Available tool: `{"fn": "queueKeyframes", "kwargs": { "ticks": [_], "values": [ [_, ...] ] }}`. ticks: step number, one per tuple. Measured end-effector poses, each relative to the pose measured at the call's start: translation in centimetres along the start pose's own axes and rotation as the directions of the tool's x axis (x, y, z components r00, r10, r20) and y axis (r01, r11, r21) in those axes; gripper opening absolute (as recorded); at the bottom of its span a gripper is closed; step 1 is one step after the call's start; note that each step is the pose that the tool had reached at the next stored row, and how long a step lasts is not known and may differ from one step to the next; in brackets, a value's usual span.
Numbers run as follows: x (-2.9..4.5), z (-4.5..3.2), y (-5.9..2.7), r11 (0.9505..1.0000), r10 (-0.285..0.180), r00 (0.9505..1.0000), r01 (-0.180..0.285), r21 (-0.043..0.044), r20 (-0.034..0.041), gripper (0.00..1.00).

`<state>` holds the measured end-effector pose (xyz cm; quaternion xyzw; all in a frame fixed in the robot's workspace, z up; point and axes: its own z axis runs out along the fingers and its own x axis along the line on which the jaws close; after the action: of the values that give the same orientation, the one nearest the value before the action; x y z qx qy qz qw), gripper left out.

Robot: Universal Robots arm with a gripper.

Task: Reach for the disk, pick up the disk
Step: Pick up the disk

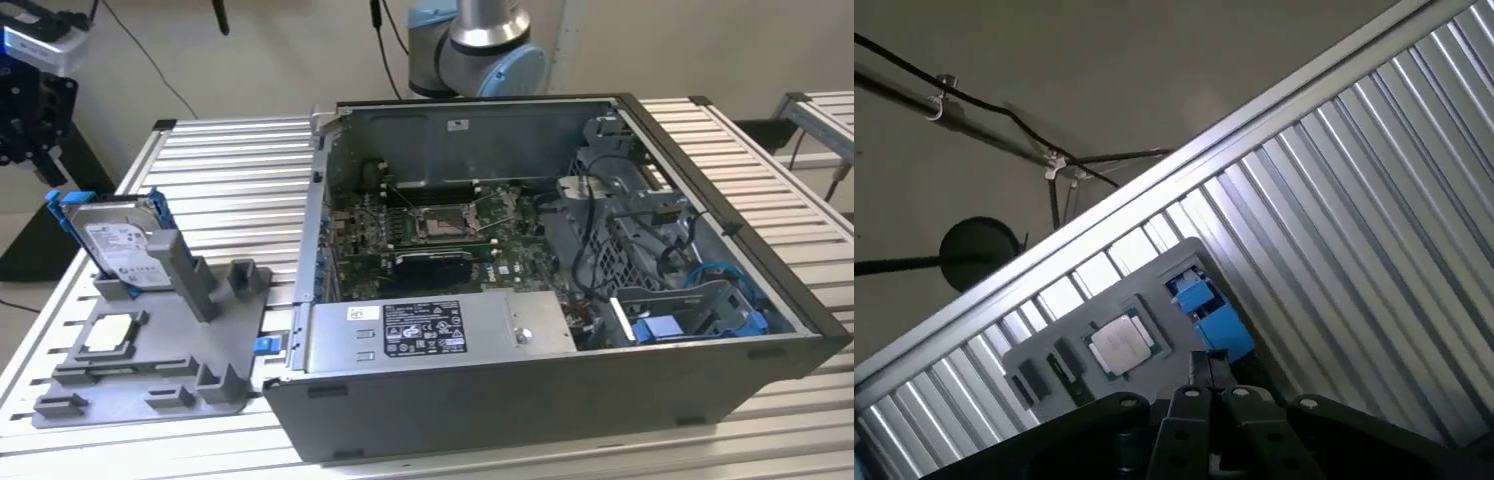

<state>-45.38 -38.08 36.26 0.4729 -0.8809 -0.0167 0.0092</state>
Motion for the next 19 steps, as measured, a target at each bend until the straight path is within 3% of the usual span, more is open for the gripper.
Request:
{"fn": "queueKeyframes", "kwargs": {
  "ticks": [5,9,13,19],
  "values": [
    [-0.06,-0.01,-0.07,0.9972,-0.075,0.9972,0.075,-0.0001,-0.0029,0.00],
    [-0.09,0.02,-0.14,0.9910,-0.134,0.9910,0.134,-0.0001,-0.0049,0.00],
    [-0.10,0.12,-0.15,0.9786,-0.206,0.9786,0.206,0.0014,-0.0070,0.00],
    [-0.10,0.45,-0.16,0.9528,-0.303,0.9529,0.303,0.0083,-0.0079,0.00]
  ]
}}
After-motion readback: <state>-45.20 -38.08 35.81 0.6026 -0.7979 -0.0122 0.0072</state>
